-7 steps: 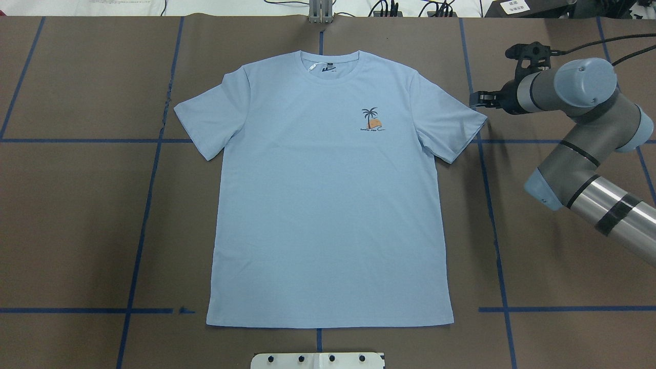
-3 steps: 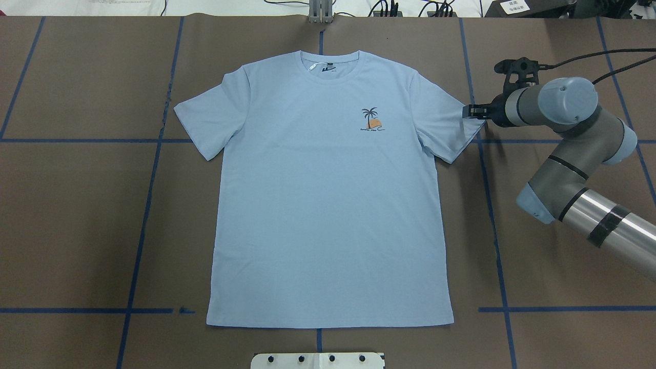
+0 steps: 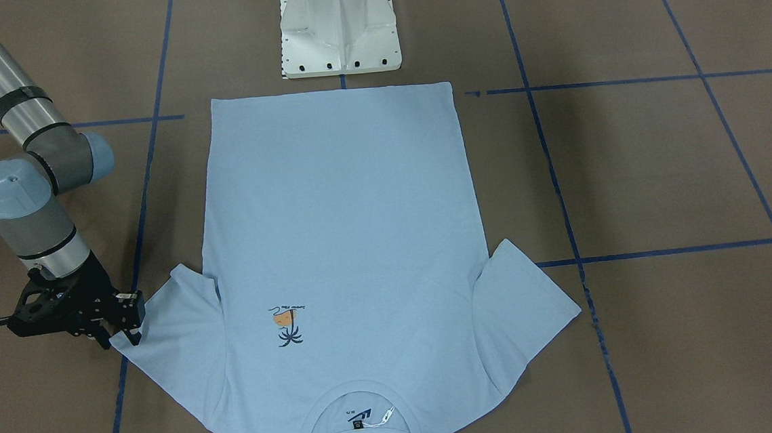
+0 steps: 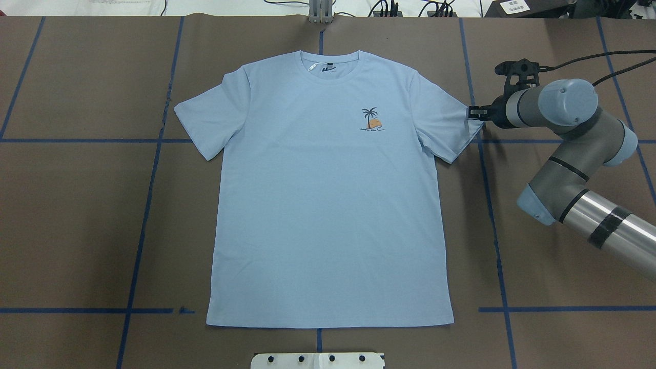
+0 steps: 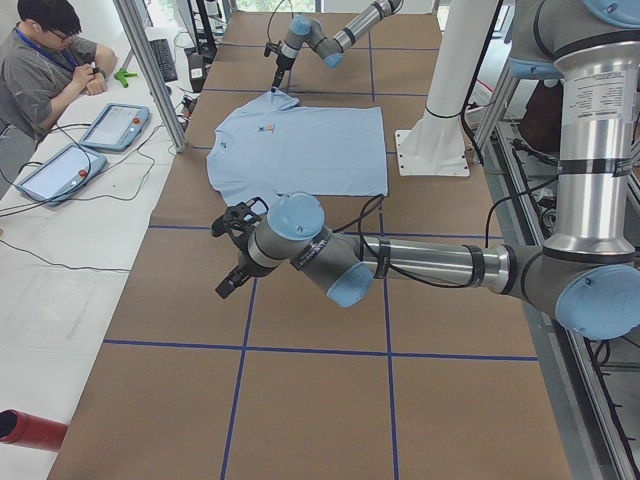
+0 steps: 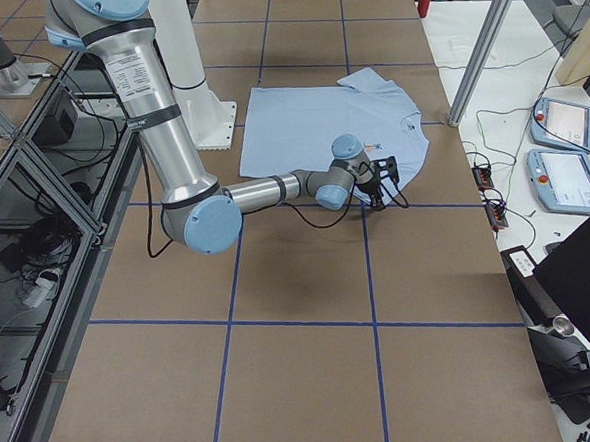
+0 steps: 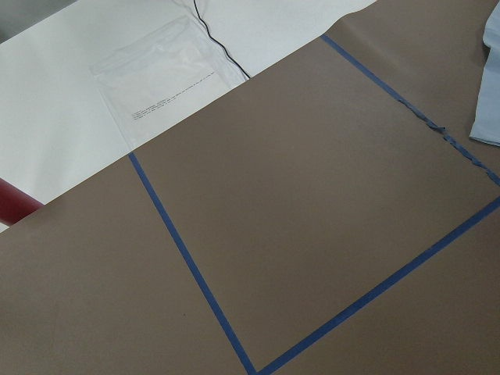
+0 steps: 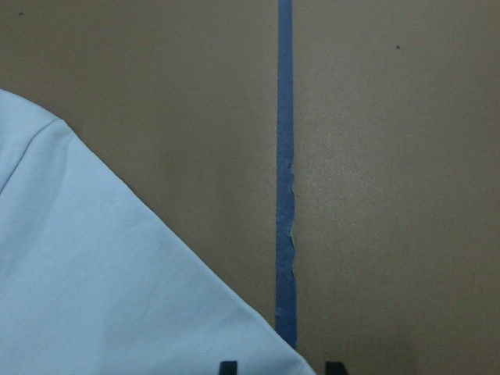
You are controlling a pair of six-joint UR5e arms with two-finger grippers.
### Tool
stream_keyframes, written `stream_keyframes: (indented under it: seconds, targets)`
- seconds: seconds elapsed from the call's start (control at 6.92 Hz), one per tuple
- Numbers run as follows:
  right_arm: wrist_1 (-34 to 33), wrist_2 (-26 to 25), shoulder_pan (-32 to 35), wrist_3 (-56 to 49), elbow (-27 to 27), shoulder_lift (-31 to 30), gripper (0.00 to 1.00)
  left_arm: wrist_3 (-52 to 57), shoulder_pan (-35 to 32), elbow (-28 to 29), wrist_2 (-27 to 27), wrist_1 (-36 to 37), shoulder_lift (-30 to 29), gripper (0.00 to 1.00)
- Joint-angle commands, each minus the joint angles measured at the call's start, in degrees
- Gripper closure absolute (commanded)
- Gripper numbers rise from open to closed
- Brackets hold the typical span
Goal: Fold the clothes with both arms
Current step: 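Move the right gripper to the sleeve nearest it, then grasp the sleeve with the right gripper and fold it toward the collar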
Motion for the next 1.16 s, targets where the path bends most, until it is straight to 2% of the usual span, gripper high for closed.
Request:
stream_keyframes:
  seconds: [0.0,0.29,0.58,0.72,0.87,1.01]
  targets:
    - [-0.01,-0.61,0.02,0.0,0.0,-0.01,1.0,0.0,0.0,0.0,0.0,0.0,0.0,0.0]
    - [-3.41,-0.45,0.11,0.0,2.1,0.95,1.0,0.0,0.0,0.0,0.0,0.0,0.0,0.0]
    - [-25.29,-1.32,0.02,1.92,14.0,5.15,1.0,0.0,0.0,0.09,0.0,0.0,0.0,0.0]
    - [-33.24,-3.67,-1.2,6.2,16.15,9.26,1.0,0.0,0.0,0.09,0.0,0.0,-0.09,0.0]
    - [-38.28,-8.74,-5.56,10.77,15.22,14.53,1.0,0.0,0.0,0.18,0.0,0.09,-0.26,0.0]
    - [-40.5,-10.71,-7.43,13.86,12.95,19.1,1.0,0.0,0.0,0.27,0.0,0.09,-0.26,0.0]
